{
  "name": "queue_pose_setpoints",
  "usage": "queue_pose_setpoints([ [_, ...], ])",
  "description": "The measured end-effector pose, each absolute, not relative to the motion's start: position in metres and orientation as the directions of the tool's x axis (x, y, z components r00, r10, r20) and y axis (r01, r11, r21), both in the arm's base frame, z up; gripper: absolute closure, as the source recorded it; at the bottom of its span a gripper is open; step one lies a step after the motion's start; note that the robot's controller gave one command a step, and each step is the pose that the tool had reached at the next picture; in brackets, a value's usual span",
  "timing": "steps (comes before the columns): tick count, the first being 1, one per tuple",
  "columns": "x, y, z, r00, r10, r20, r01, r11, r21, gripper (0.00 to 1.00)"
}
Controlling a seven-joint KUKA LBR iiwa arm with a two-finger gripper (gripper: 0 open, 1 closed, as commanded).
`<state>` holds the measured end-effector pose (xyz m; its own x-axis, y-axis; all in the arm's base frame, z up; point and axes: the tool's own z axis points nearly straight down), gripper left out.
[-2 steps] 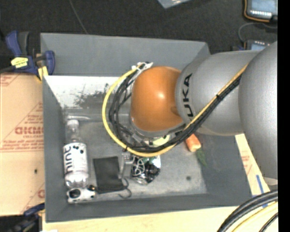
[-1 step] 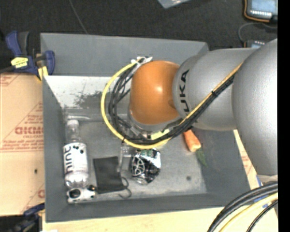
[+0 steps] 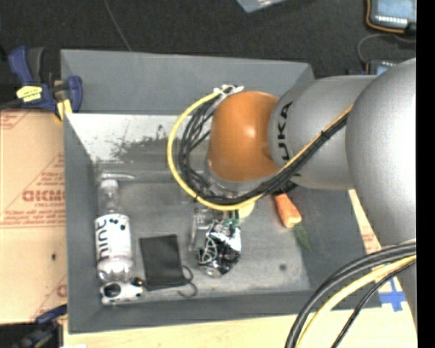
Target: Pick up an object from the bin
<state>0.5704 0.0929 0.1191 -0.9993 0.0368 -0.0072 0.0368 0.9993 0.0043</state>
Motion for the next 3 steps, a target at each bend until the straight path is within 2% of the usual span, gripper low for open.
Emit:
queue_pose_setpoints([
  [1, 0.557, 0.063, 0.088, -0.988, 0.152, -0.005, 0.152, 0.988, 0.000, 0.00],
  [2, 0.544, 0.064, 0.074, -0.969, 0.247, -0.001, 0.247, 0.969, 0.002, 0.00],
  [3, 0.552, -0.002, 0.071, -1.000, -0.009, -0.009, -0.009, 1.000, -0.001, 1.00],
])
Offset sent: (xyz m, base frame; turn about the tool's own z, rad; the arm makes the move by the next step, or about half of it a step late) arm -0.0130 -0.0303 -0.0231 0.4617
